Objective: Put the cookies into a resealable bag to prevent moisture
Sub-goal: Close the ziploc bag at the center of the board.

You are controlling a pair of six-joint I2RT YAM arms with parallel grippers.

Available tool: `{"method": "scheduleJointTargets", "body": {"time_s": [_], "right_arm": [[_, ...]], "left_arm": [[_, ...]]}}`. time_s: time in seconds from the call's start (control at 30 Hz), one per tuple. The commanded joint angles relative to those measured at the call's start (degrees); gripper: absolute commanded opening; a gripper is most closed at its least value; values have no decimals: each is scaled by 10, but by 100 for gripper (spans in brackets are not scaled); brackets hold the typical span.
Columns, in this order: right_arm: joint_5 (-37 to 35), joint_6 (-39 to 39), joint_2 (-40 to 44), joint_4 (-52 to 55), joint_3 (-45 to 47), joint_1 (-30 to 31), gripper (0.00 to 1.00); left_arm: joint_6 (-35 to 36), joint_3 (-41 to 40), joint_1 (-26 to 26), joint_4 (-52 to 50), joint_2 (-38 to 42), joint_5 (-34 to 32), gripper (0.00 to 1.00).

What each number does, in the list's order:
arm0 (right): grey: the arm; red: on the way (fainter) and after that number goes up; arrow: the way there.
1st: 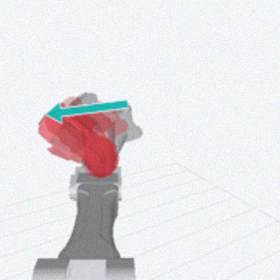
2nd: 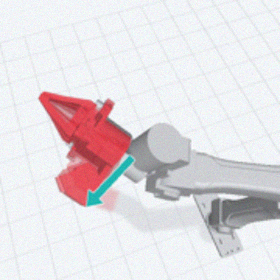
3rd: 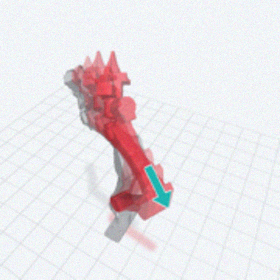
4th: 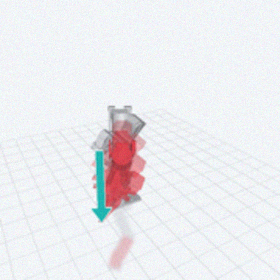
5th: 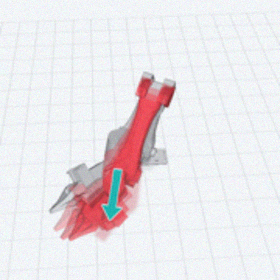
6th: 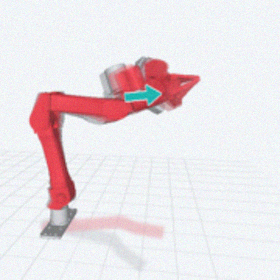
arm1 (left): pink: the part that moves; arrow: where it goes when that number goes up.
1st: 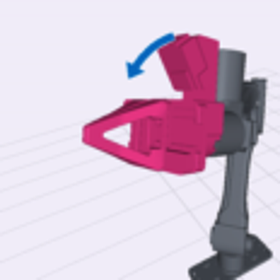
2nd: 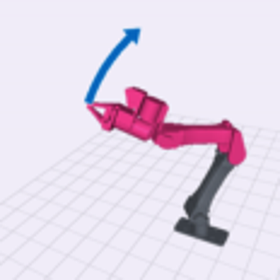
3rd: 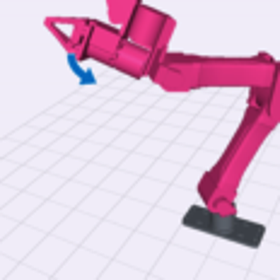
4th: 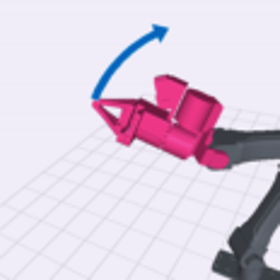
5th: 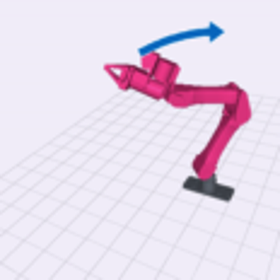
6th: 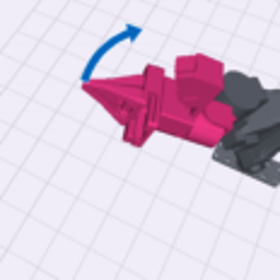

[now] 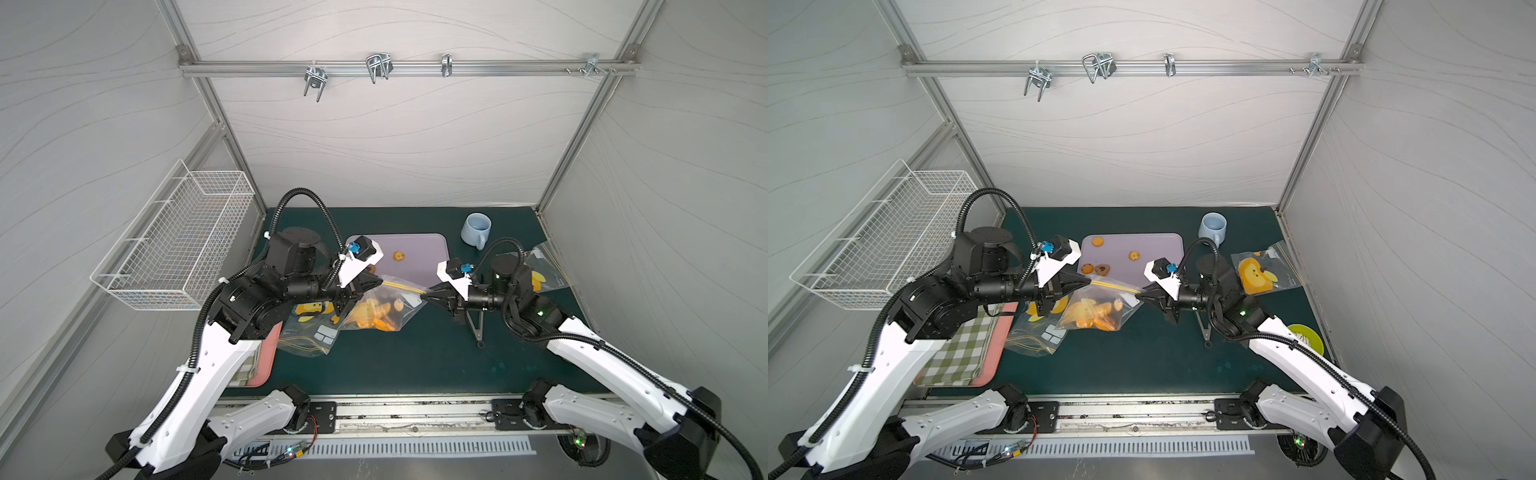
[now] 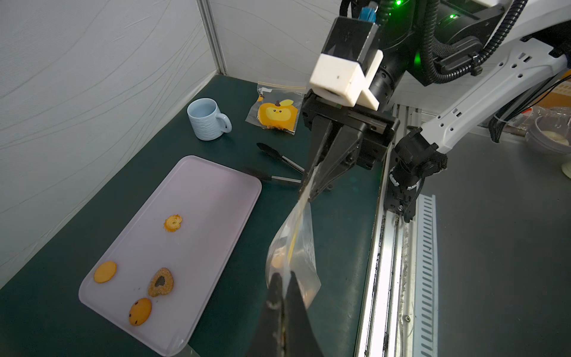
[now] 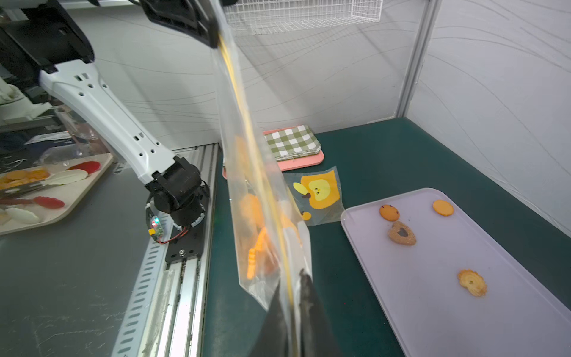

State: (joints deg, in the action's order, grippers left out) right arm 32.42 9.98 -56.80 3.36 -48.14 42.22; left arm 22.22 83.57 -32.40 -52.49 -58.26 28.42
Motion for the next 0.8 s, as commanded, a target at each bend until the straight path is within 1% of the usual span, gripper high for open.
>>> {"method": "scheduleJointTargets", "body": {"time_s": [0.0,0.03,0.07,0.1,0.13,0.17,0.23,0.27,0.3,0.33,0.43,0.5,0.53,0.57,0.63,0.7,0.77], "right_arm": [[-13,-1,19,-3,14,-8,0],[-14,-1,20,-5,15,-8,0],[-19,-1,21,-7,18,-9,18],[-25,-1,24,-12,22,-9,30],[-28,-1,26,-14,26,-10,11],[-31,-1,27,-11,27,-9,0],[-25,-1,27,-3,26,-11,0],[-29,-1,29,-3,28,-11,21],[-32,-1,31,-6,32,-12,26],[-32,-1,34,-10,35,-11,0],[-20,-1,33,3,28,-14,0],[-8,-1,34,-10,31,-14,46],[2,-17,35,-21,32,-14,64],[12,-23,33,-28,28,-14,69],[37,-16,20,-24,8,-14,71],[52,-13,5,-18,-11,-14,70],[65,-12,-9,-21,-29,-14,66]], "left_arm": [[11,21,1,19,10,0,0],[11,21,1,19,10,-1,0],[11,21,1,18,10,-1,0],[11,22,1,18,10,0,0],[12,21,1,19,10,-1,0],[12,22,1,17,10,0,0],[13,21,1,17,10,0,0],[13,21,1,17,10,-1,0],[13,21,1,17,10,-2,0],[14,21,1,17,10,-2,0],[13,20,1,16,12,-1,0],[13,19,1,17,12,0,0],[12,20,1,17,12,2,0],[12,20,1,17,11,6,0],[11,19,1,17,10,11,0],[10,19,1,18,8,14,0],[10,20,1,18,5,18,0]]}}
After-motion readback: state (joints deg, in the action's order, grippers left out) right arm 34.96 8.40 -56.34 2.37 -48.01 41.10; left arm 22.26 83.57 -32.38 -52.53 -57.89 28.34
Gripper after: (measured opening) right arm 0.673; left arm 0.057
